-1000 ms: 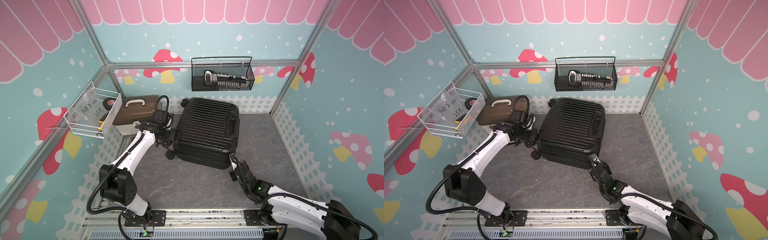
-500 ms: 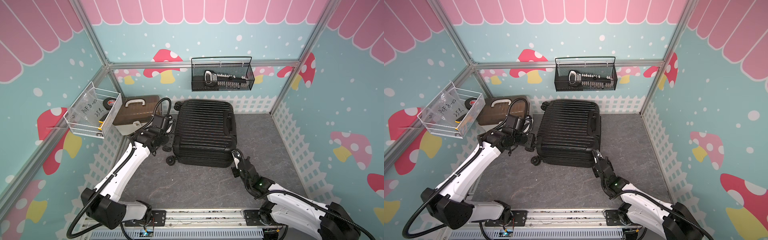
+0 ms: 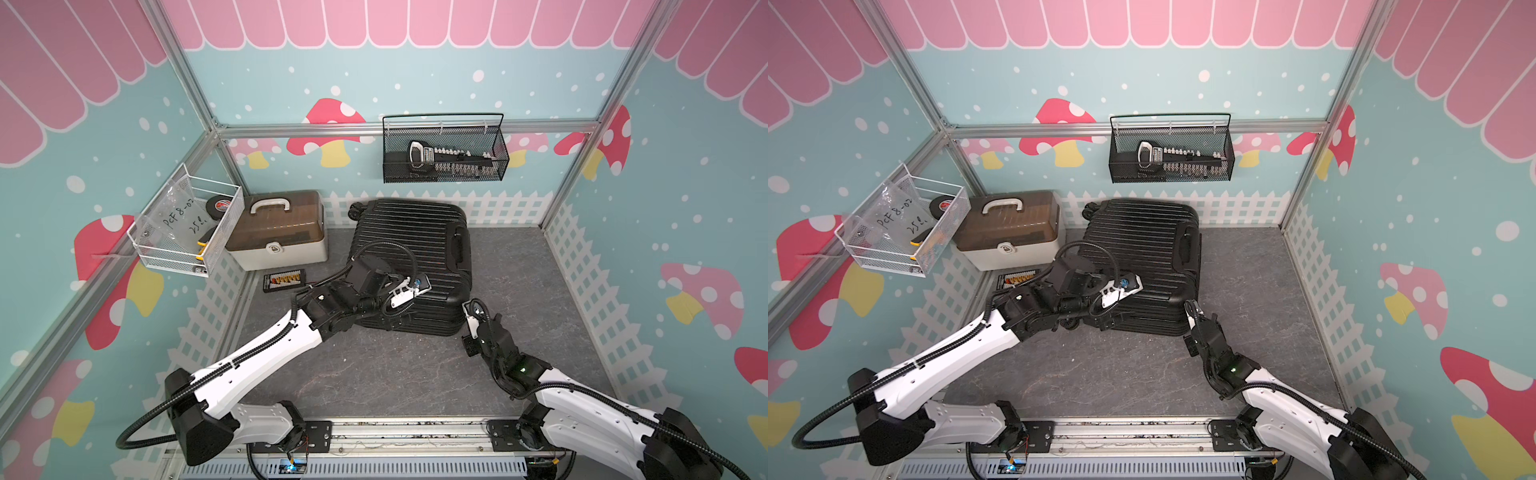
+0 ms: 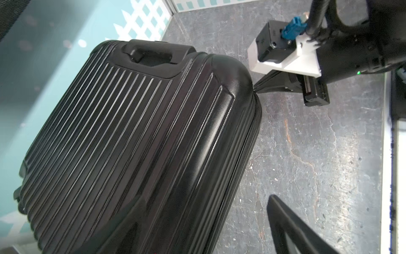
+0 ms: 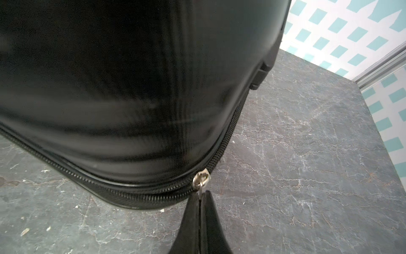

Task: Close the suitcase zippers
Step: Zip the zipper on the suitcase.

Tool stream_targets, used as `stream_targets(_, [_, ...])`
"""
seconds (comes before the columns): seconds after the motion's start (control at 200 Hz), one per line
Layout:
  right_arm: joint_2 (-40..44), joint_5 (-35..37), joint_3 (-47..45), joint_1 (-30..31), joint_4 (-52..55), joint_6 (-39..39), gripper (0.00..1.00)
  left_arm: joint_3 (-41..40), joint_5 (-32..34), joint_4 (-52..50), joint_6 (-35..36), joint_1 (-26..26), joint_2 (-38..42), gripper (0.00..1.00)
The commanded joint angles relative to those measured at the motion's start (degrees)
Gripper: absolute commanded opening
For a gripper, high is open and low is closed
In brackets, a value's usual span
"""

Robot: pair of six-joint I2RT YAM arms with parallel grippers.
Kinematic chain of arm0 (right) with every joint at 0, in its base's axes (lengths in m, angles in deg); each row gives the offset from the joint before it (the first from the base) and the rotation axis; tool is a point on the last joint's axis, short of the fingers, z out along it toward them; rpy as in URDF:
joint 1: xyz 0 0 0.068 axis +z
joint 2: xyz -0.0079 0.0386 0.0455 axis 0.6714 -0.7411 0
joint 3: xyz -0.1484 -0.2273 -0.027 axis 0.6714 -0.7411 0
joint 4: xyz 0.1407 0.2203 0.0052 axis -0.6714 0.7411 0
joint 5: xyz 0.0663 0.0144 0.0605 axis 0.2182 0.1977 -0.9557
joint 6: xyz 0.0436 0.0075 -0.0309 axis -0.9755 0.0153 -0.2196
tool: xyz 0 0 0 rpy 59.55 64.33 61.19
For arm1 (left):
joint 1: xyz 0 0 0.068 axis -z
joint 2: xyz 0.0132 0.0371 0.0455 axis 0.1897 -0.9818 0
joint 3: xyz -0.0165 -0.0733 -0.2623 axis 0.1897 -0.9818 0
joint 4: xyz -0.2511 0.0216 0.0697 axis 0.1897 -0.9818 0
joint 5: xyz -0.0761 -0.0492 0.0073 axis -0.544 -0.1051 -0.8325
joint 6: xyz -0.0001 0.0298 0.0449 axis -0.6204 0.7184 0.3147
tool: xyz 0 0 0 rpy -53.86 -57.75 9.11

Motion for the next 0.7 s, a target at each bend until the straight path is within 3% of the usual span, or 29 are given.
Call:
stream_targets(0.0, [0.95,-2.91,-0.77,0.18,-1.32,-0.42,0.0,3.37,-0.02,1.47,8.87,1.51,-4.76,0.99])
stream_targets(0.2, [2.26,-3.44,-0.9,0.09,-0.4,-0.33,0.0,7.69,3.95,0.75,12.63,2.87,-12.19,0.99])
stream_targets(0.691, [8.58,-8.93,-2.61,0.12,4.13,-3.89,0.0,12.58,18.79,8.51,10.94,2.92,-22.2,0.97])
